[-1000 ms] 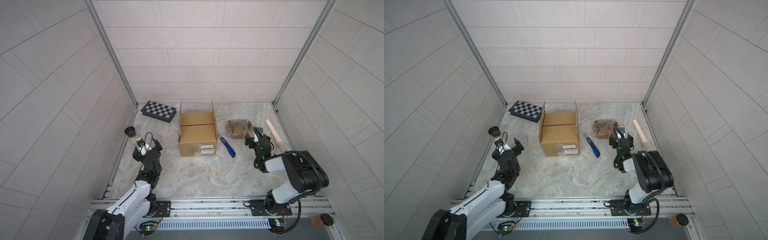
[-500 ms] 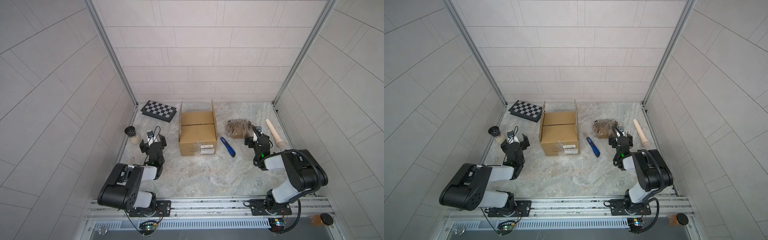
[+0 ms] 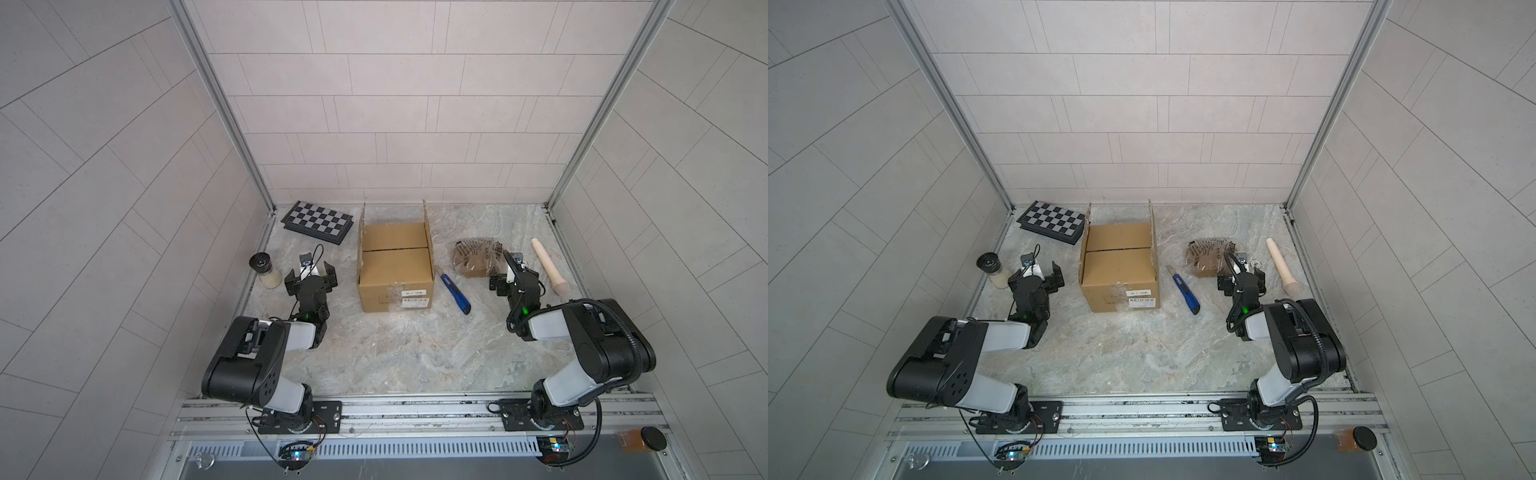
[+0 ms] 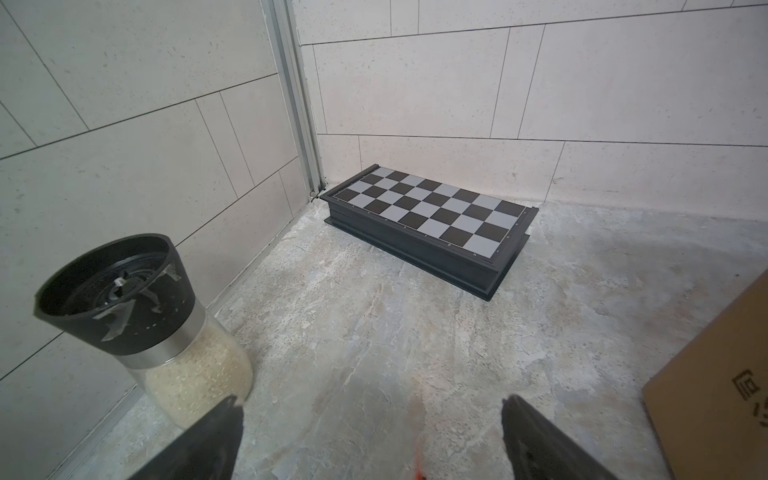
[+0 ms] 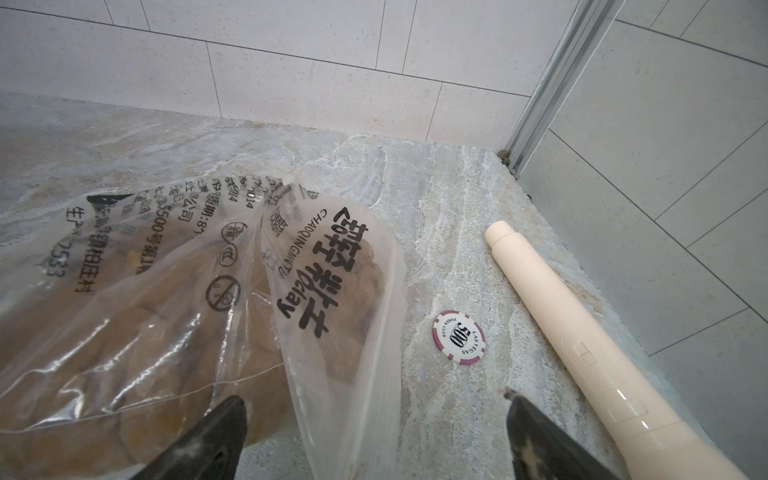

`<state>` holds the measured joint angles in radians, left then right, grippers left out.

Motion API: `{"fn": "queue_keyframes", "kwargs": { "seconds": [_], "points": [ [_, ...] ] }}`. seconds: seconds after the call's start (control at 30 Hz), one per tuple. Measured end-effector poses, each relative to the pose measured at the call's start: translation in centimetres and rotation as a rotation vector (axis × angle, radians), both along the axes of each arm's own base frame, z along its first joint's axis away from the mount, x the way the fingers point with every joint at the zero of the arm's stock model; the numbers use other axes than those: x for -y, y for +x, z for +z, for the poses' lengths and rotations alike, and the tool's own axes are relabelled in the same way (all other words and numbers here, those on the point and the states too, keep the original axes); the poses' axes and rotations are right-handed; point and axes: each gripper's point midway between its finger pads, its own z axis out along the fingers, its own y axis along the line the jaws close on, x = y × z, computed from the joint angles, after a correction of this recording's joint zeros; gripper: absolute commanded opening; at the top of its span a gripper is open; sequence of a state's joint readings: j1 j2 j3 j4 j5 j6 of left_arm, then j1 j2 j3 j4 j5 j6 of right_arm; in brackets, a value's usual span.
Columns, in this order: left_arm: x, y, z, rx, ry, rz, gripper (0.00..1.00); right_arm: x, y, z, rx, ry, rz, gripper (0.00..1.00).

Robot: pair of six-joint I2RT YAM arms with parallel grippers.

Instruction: Unpack the express box

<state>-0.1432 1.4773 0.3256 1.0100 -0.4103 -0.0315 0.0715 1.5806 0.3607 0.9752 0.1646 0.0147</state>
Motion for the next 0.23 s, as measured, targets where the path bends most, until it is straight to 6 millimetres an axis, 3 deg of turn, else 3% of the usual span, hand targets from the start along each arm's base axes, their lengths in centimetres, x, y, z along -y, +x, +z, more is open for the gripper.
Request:
{"fn": "queue_keyframes", "kwargs": {
  "seconds": [0.23],
  "points": [
    [-0.22,0.08,-0.38,-0.021,-0.002,-0.002,1.0,0.0,0.0,0.0,0.0,0.0,0.0,0.99]
  ]
}}
